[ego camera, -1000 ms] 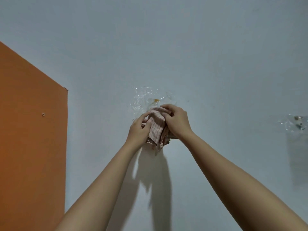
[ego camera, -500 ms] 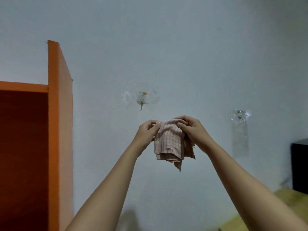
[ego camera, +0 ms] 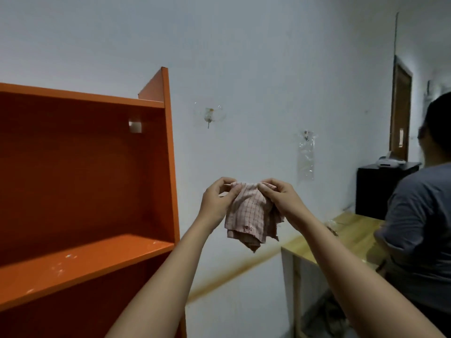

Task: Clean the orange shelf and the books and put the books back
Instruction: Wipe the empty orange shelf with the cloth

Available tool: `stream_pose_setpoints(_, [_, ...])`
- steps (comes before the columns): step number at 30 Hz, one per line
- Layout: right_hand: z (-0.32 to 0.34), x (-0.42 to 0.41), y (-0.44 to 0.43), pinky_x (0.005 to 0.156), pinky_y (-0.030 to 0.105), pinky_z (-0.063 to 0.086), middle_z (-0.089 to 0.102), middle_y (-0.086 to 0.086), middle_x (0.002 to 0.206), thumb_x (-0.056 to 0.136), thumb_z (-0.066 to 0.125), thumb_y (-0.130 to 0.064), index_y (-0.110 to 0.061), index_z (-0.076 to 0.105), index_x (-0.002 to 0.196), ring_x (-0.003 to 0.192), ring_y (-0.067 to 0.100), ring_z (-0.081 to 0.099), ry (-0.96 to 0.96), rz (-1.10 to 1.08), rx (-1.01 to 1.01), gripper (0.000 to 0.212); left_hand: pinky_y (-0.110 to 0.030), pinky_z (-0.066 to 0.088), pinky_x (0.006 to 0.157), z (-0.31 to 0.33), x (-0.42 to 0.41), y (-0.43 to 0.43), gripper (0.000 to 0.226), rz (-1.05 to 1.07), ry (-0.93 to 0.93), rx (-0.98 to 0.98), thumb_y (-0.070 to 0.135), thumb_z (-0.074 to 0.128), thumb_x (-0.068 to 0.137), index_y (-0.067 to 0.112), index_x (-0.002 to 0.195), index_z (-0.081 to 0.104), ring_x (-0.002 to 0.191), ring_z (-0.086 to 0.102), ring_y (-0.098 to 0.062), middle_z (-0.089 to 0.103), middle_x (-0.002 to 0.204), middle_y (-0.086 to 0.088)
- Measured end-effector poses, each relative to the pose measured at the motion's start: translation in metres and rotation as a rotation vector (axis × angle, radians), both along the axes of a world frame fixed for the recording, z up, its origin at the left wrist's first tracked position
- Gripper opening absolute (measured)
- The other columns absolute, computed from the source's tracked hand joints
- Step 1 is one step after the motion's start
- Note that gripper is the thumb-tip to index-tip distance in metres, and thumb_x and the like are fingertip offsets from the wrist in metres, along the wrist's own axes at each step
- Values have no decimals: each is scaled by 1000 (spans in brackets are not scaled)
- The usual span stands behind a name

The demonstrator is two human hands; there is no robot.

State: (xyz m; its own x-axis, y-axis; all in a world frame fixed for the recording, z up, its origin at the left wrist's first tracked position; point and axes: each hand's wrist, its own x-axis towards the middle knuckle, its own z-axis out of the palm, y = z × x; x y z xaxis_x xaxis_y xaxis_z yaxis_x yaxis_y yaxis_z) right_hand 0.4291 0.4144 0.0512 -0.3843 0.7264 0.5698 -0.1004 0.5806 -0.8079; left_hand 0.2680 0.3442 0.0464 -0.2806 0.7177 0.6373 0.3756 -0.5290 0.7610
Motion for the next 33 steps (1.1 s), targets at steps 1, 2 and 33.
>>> stream_pose_setpoints(1, [-2,1,-13,57,15,44,62,-3,74,92,57,-18,-17,65,81,66,5,55,-19,12,4,13,-19,47,71,-1,1,-14,8,26,-2,21,22,67,87,16,91,64,84,60,-9,64,88,3])
stream_pose_setpoints(2, [-3,0,-26,56,15,44,61,-2,73,92,57,-18,-17,65,82,64,5,55,-40,31,11,14,-16,47,71,0,0,-30,8,57,-2,41,20,68,86,15,90,64,84,60,-8,64,87,4])
stream_pose_setpoints(33, [-44,-287,-58,63,11,39,63,-6,92,92,55,-15,-14,67,98,83,0,55,-330,191,241,13,-28,52,61,-43,-249,-120,6,570,91,-306,17,72,82,22,82,69,70,61,-13,67,79,-5])
